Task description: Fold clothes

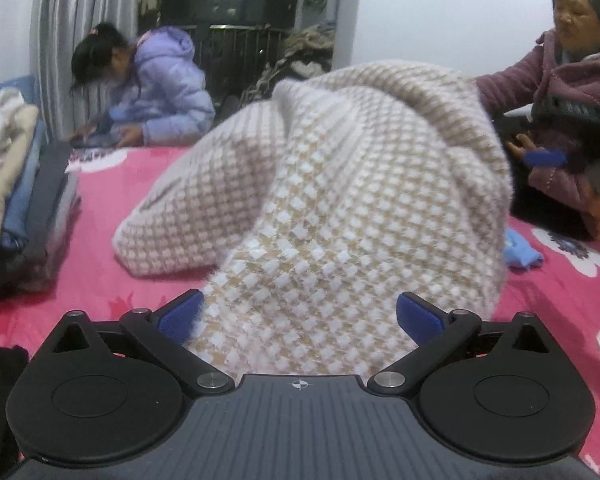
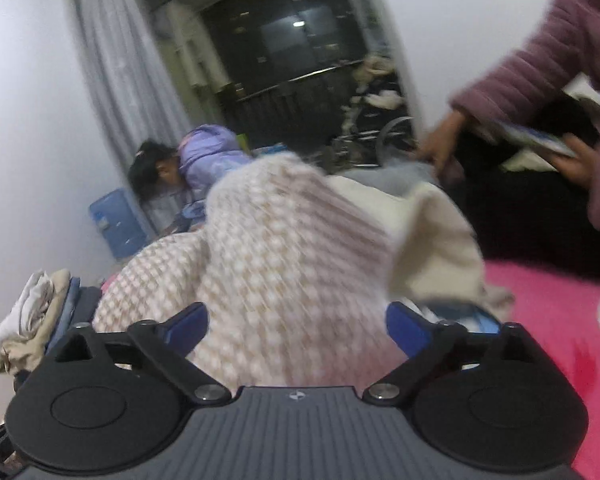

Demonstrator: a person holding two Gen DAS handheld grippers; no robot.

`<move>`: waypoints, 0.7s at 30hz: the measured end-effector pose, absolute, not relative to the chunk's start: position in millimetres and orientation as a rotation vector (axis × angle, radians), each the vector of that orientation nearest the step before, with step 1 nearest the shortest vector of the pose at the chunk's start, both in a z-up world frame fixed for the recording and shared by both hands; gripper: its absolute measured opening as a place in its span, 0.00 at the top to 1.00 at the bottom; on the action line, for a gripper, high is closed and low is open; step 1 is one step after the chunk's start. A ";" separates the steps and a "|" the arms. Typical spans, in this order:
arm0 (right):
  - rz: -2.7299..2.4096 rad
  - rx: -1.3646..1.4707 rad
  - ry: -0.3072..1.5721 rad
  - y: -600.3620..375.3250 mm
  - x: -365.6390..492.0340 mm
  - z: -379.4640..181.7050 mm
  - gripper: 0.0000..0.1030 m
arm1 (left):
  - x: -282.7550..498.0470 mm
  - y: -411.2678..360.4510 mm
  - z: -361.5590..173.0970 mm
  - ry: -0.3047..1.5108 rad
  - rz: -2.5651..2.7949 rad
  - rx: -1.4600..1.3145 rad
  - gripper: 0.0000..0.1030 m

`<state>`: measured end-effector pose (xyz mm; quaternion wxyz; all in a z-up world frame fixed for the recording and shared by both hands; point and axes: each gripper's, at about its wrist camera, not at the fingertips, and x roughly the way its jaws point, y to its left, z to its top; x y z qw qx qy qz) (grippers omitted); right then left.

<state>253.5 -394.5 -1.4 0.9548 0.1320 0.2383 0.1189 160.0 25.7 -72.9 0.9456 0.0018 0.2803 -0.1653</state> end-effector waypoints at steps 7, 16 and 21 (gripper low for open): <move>0.174 0.137 0.600 -354.5 306.8 -19.1 0.12 | 175.2 28.7 -92.0 0.652 -0.263 -0.042 0.55; 0.287 0.302 0.396 -342.6 242.9 18.8 0.89 | 161.8 50.8 -70.8 0.583 -0.179 -0.136 1.00; 0.502 0.488 0.268 -332.8 199.0 54.7 0.89 | 143.2 47.0 -46.4 0.515 -0.278 -0.116 1.00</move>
